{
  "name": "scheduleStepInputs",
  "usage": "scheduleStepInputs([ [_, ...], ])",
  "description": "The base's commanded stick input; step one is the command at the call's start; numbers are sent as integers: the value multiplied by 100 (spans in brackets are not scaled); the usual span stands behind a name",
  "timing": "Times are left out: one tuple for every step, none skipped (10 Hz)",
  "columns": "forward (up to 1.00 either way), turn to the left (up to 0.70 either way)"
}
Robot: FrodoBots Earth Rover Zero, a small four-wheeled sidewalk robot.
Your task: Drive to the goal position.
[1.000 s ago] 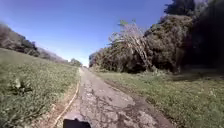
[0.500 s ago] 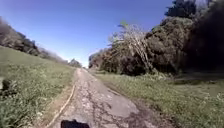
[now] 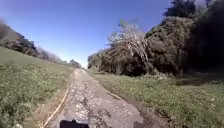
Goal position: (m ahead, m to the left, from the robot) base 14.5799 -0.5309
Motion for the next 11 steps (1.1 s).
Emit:
scheduleStepInputs([
  [50,0],
  [50,0],
  [50,0],
  [50,0],
  [50,0],
  [50,0],
  [50,0],
  [50,0],
  [50,0],
  [50,0],
  [50,0],
])
